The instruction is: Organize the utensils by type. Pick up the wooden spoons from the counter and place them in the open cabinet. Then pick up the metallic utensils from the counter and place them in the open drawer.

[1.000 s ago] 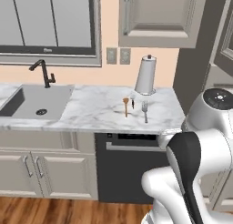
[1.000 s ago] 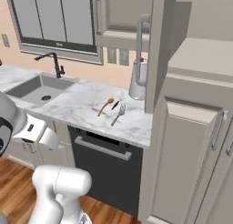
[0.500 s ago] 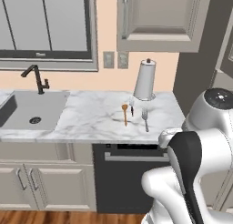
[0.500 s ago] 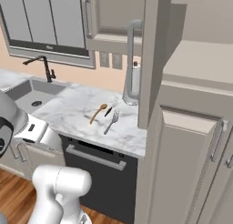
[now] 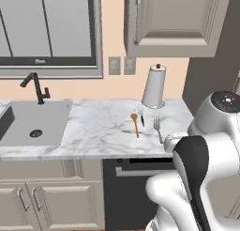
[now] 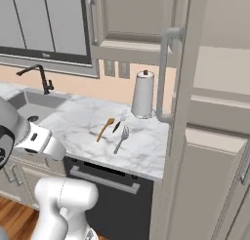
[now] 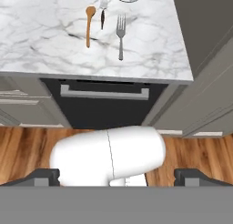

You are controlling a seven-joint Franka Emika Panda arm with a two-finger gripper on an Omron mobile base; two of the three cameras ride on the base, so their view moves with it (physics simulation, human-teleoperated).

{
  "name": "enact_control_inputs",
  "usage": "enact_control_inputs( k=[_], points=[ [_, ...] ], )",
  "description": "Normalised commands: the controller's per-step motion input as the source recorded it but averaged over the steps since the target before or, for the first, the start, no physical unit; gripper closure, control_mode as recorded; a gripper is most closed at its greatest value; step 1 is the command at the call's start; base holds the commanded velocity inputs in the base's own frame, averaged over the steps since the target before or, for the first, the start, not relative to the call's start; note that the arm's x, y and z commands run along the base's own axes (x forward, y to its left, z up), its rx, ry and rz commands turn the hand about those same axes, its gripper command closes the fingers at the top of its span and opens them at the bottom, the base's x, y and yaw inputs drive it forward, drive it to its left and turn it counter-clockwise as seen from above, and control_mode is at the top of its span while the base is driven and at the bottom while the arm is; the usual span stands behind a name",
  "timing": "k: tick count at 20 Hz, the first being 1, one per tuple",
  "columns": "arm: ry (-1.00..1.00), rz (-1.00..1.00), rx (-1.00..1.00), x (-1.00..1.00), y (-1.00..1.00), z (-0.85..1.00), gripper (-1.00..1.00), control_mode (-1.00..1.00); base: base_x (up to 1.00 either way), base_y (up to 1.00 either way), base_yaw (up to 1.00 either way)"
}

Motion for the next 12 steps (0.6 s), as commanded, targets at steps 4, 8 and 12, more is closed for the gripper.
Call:
enact_control_inputs(
  k=[4,8,12],
  points=[
    [0.00,0.00,0.00,0.00,0.00,0.00,-1.00,1.00,0.47,0.35,-0.17],
    [0.00,0.00,0.00,0.00,0.00,0.00,-1.00,1.00,0.38,0.29,-0.17],
    [0.00,0.00,0.00,0.00,0.00,0.00,-1.00,1.00,0.34,0.22,-0.17]
  ],
)
